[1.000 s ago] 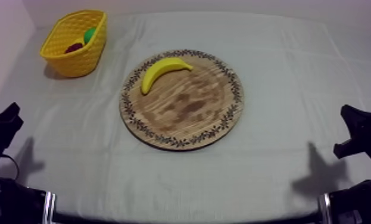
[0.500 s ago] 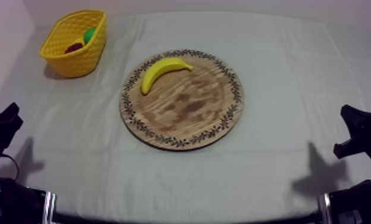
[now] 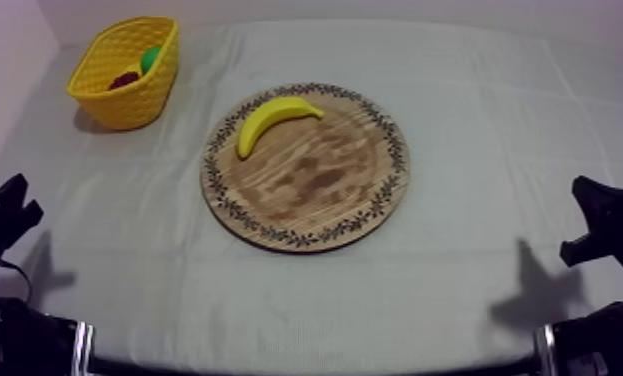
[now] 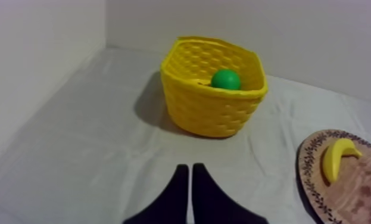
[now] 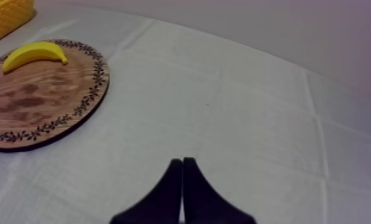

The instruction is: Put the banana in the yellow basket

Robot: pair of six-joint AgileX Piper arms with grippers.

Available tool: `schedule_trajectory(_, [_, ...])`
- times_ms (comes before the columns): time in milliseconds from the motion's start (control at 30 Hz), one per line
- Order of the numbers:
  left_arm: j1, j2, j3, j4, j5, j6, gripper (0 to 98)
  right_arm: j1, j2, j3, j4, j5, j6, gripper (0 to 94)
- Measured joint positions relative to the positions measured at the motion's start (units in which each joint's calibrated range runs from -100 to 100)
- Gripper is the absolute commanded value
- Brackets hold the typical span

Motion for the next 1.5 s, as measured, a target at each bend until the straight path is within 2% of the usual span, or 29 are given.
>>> schedule_trajectory(167, [0.7,3.5,-4.6,-0.52,-0.1,1.5,0.0,0.0,0.0,0.0,0.0,0.0,0.0,0.3])
schedule_trajectory(333, [1.9,9.7,-13.8,-1.40,2.8,0.4,0.0,0.0,0.0,0.0,0.0,0.0,0.0,0.3])
schedule_trajectory(600, [5.7,26.9,-35.1,-1.21,12.5,-2.1,0.0,0.0,0.0,0.0,0.0,0.0,0.0,0.3])
schedule_trajectory(900, [14.4,48.7,-61.9,-3.84,24.8,-2.0,0.0,0.0,0.0,0.0,0.0,0.0,0.0,0.3])
schedule_trajectory(1067, [18.8,57.3,-70.9,-4.10,25.8,-1.4,0.0,0.0,0.0,0.0,0.0,0.0,0.0,0.3])
schedule_trajectory(1267, [22.6,65.3,-72.9,-3.92,26.1,-0.8,0.0,0.0,0.0,0.0,0.0,0.0,0.0,0.3])
schedule_trajectory(1500, [25.4,72.4,-72.8,-2.51,25.5,-1.3,0.0,0.0,0.0,0.0,0.0,0.0,0.0,0.3])
